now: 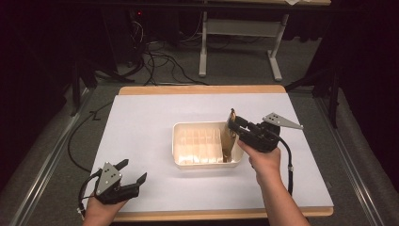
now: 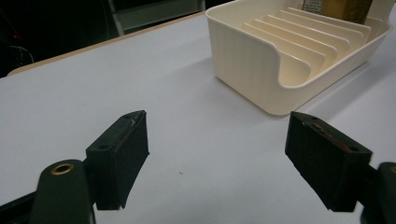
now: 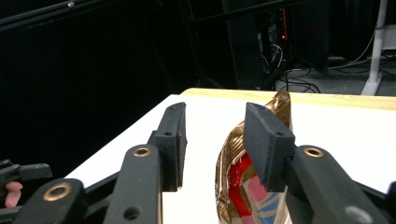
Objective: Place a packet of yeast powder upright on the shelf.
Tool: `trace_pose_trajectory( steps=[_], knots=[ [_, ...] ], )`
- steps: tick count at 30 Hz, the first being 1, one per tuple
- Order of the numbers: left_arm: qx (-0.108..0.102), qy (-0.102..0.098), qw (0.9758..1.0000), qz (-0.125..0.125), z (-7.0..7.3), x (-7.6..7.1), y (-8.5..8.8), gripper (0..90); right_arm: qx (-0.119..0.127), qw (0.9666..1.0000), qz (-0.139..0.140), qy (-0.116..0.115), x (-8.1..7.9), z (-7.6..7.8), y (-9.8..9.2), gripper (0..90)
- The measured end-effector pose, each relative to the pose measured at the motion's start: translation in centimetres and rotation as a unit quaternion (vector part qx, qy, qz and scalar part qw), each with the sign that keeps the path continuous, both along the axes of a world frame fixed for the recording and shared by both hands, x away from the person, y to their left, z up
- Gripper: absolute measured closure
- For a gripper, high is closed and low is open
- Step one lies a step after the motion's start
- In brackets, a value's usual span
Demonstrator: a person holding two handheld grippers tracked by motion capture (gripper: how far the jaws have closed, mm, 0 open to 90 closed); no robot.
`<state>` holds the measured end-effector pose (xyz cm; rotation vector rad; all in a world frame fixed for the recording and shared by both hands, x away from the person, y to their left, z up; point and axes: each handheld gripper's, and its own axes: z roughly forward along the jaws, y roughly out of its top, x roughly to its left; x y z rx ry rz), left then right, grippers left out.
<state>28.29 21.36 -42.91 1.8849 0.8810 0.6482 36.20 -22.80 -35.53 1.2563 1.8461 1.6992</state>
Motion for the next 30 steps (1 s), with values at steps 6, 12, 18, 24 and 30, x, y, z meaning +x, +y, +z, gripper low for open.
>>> trace_pose_trajectory(
  steps=[6,12,18,24,30],
  knots=[
    [0.001,0.0,1.0,0.0,0.0,0.0,0.0,21.8,-0.018,0.9998,-0.001,-0.001,-0.3,0.0,-0.1,54.2],
    [0.0,0.001,1.0,0.003,0.0,0.2,0.3,21.8,-0.037,0.9993,-0.001,-0.008,-1.1,0.0,-0.3,49.2],
    [-0.003,0.001,1.0,0.007,0.1,0.2,0.4,21.8,-0.055,0.9984,-0.004,-0.012,-2.4,-0.1,-1.3,43.2],
    [-0.001,0.003,1.0,0.006,0.0,0.3,0.3,21.8,-0.076,0.9969,-0.013,-0.011,-4.0,-0.7,-2.8,33.9],
    [0.0,0.006,1.0,0.003,-0.1,0.4,0.1,21.8,-0.098,0.9946,-0.033,-0.001,-5.5,-2.2,-4.6,24.5]
  ],
)
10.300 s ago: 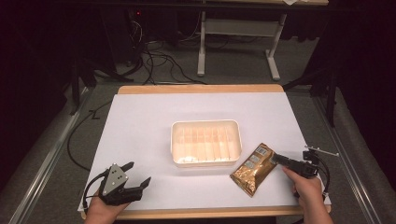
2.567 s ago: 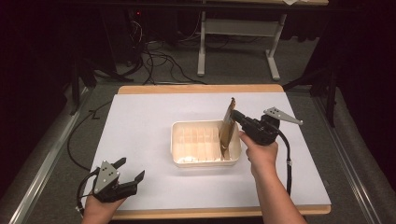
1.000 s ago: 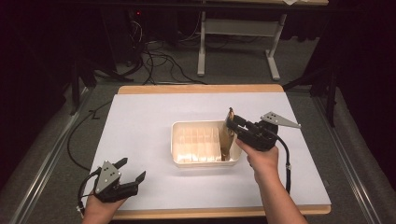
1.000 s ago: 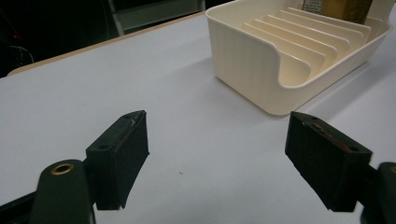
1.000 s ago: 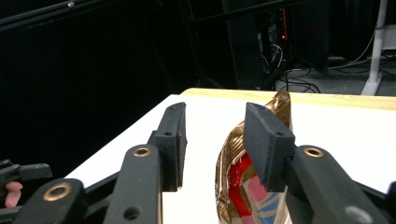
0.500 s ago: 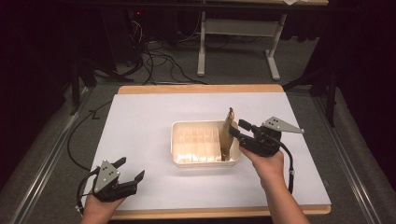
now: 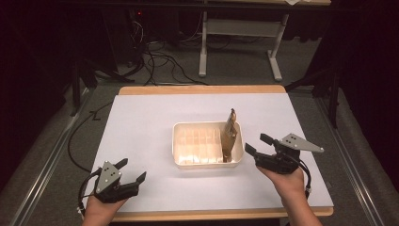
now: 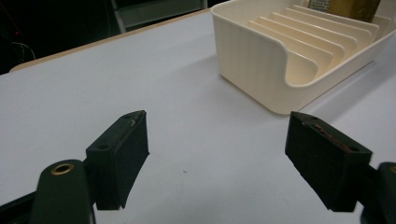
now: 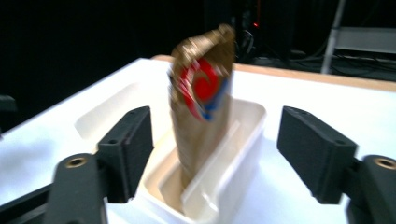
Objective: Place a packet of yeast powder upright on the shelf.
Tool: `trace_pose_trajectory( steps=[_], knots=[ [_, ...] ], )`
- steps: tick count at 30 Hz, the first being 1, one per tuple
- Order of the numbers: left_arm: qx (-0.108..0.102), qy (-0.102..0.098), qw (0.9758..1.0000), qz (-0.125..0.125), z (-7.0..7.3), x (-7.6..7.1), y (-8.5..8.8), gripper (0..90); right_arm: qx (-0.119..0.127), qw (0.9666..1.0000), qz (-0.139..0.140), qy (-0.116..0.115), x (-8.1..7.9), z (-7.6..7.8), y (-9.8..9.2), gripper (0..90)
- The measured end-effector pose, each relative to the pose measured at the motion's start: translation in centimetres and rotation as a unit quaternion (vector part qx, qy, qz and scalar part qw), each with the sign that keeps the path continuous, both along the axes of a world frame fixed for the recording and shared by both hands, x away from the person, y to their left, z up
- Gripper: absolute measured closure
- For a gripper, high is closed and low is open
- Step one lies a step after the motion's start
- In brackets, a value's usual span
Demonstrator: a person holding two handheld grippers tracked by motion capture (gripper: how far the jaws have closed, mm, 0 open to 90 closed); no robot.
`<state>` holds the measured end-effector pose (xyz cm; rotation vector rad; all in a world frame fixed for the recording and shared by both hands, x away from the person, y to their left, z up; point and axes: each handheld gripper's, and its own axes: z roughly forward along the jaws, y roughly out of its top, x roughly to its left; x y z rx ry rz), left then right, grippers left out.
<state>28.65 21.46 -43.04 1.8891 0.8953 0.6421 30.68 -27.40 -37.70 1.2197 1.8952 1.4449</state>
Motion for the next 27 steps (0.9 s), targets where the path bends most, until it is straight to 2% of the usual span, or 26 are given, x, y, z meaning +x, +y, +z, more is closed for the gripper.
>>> trace_pose_trajectory(
  steps=[5,10,11,13,15,17,21,27],
  knots=[
    [0.004,0.002,1.0,-0.005,-0.1,0.1,-0.3,21.8,-0.024,0.9993,-0.025,0.013,-1.2,-1.7,-1.8,20.2],
    [0.009,0.014,0.9998,-0.011,-0.5,0.2,-0.7,21.8,-0.04,0.9972,-0.061,0.014,-3.0,-4.5,-4.2,21.9],
    [0.01,0.023,0.9996,-0.016,-0.7,0.3,-0.9,21.8,-0.04,0.9966,-0.068,0.023,-3.7,-5.9,-4.8,23.2],
    [0.028,0.033,0.9988,-0.025,-1.1,0.3,-1.5,21.8,-0.05,0.994,-0.057,0.078,-3.7,-7.0,-5.3,20.9],
    [0.046,0.035,0.9978,-0.034,-1.3,0.3,-2.1,21.7,-0.066,0.9928,-0.059,0.081,-3.7,-7.3,-5.5,21.6],
    [0.052,0.034,0.9974,-0.037,-1.4,0.3,-2.6,21.7,-0.075,0.9924,-0.057,0.08,-3.4,-7.4,-5.5,21.5],
    [0.054,0.033,0.9973,-0.039,-1.4,0.1,-2.9,21.7,-0.068,0.9931,-0.063,0.072,-3.3,-7.4,-5.9,21.6],
    [0.052,0.035,0.9974,-0.036,-1.5,0.2,-2.6,21.8,-0.054,0.9924,-0.08,0.075,-3.1,-7.6,-6.8,22.2]
  ],
)
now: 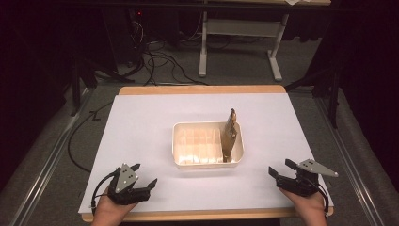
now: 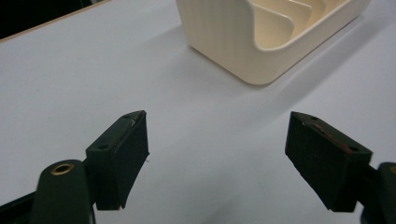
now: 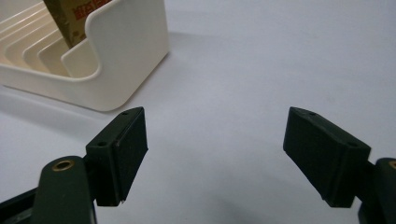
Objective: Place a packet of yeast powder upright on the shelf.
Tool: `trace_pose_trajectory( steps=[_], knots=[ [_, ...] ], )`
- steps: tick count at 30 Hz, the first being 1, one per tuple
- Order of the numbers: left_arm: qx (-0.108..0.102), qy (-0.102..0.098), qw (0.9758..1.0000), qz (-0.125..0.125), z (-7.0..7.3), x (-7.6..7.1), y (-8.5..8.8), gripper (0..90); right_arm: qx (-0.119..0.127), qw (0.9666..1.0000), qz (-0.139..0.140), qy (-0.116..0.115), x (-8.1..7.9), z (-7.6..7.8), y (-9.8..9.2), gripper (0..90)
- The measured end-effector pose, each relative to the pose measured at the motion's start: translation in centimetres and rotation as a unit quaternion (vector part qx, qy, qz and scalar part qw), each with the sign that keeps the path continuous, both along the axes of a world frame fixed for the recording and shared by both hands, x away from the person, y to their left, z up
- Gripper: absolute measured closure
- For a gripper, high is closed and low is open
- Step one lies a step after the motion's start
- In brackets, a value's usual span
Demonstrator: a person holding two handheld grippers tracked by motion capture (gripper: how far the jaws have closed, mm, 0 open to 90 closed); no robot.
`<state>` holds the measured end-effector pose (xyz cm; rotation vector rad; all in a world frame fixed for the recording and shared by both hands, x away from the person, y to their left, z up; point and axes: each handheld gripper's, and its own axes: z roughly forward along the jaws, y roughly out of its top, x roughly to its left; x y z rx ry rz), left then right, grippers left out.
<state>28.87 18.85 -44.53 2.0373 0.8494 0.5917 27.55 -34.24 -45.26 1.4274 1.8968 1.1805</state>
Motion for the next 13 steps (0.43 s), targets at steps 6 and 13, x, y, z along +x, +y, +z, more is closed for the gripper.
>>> trace_pose_trajectory(
  steps=[6,13],
  knots=[
    [-0.002,0.001,1.0,0.0,0.04,0.0,0.08,21.7,0.003,1.0,-0.004,0.003,-0.02,-0.12,-0.13,23.1],
    [-0.004,0.001,1.0,0.001,0.05,-0.03,0.0,21.7,0.016,0.9998,-0.01,0.004,0.0,-0.13,-0.31,22.8]
  ],
)
